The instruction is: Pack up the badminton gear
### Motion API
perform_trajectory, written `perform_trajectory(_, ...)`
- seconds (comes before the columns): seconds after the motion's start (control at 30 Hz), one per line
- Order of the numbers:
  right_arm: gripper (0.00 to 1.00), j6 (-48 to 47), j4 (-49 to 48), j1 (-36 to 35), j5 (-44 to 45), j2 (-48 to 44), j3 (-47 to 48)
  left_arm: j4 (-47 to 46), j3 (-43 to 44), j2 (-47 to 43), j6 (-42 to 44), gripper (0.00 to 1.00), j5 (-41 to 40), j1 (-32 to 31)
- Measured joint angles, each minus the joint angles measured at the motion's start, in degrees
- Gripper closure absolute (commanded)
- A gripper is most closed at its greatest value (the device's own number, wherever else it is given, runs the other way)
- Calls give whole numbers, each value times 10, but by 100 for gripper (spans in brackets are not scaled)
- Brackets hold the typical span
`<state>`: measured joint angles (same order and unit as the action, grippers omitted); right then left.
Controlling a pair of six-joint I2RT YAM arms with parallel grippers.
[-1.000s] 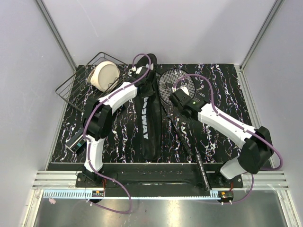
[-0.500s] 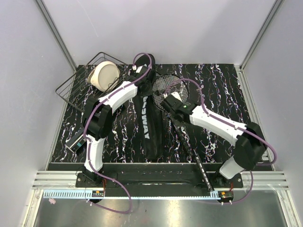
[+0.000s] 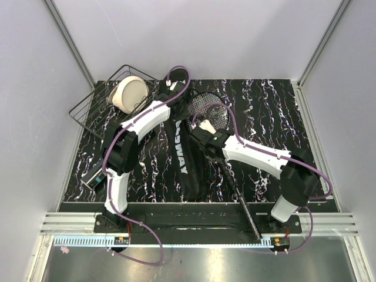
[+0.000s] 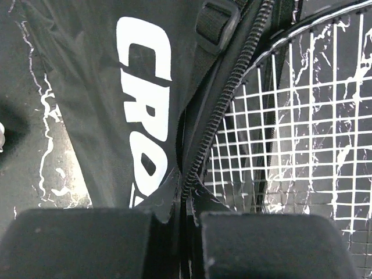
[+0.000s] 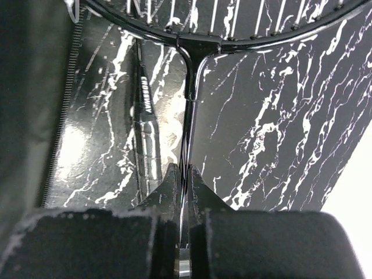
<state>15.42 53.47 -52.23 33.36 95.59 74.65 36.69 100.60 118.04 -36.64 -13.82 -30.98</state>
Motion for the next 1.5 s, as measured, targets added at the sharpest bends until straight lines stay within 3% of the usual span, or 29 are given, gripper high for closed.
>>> perform_trajectory(0.13, 100, -1, -9, -20, 3, 0, 5, -20, -14, -10, 20, 100, 33, 0)
perform_trajectory(0.3, 100, -14, -47, -21, -10, 0, 8, -80, -96, -75, 40, 100, 81, 0)
perform_trajectory(0.57, 100, -14, -145, 0, -80, -26, -31, -260, -258, -188, 40, 100, 198, 33)
perform_trajectory(0.83, 100, 7, -218, 52, -158, -26, -43, -401, -354, -231, -7, 100, 319, 65)
perform_trajectory(1.1, 100, 56, -227, 50, -170, -19, -15, -441, -421, -315, -11, 100, 373, 94)
perform_trajectory(1.3, 100, 101, -273, 52, -167, -3, 12, -437, -443, -321, -12, 100, 465, 88)
perform_trajectory(1.5, 100, 114, -269, 67, -174, 7, 92, -424, -445, -320, -1, 100, 488, 87)
